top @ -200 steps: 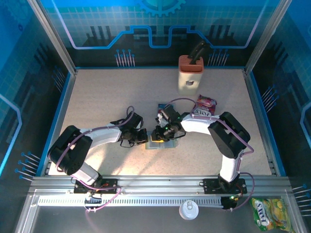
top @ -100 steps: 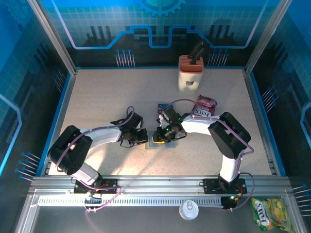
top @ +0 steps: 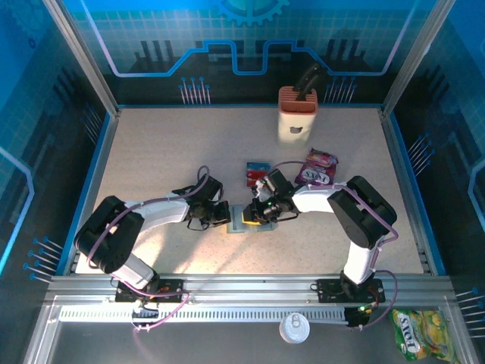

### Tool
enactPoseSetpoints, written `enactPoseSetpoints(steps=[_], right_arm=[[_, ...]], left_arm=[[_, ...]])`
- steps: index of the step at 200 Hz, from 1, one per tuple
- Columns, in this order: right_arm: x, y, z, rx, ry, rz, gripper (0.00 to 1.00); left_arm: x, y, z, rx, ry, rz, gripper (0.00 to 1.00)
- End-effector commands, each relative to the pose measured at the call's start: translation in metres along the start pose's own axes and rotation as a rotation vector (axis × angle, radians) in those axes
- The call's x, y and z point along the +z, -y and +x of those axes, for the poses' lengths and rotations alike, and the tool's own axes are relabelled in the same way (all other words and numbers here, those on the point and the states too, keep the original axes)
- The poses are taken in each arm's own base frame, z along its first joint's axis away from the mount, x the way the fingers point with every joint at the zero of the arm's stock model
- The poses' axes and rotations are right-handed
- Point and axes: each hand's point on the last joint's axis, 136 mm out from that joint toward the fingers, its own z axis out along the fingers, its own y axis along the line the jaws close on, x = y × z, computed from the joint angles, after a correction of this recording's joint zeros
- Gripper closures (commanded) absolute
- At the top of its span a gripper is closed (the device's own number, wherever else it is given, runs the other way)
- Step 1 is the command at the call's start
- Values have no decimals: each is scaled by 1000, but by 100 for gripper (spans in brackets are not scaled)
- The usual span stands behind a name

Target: Take the credit cards out of the card holder

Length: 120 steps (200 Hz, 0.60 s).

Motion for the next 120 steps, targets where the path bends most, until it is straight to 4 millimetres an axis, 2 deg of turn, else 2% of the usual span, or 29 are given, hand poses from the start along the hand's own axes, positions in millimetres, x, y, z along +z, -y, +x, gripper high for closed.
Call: enactPoseSetpoints(steps=[1,29,54,84,106,120], right_arm=[[2,21,11,71,-24,36,78],[3,23,12,76,-24,26,79],[3,25,11,79,-17,17,79],[4,26,12,85,-21,2,80],[3,26,12,81,-18,-2,80],[3,27,12,85,-16,-3,80]], left_arm=[[-12,9,-3,3,-3,10,95],[-27,28,-11,22,28,60,94],[-30,43,-12,10,21,130,92],[-21,49,-9,-9,-18,160,87],[-11,45,-7,-26,-36,153,78],[-6,42,-6,-38,-43,152,77]])
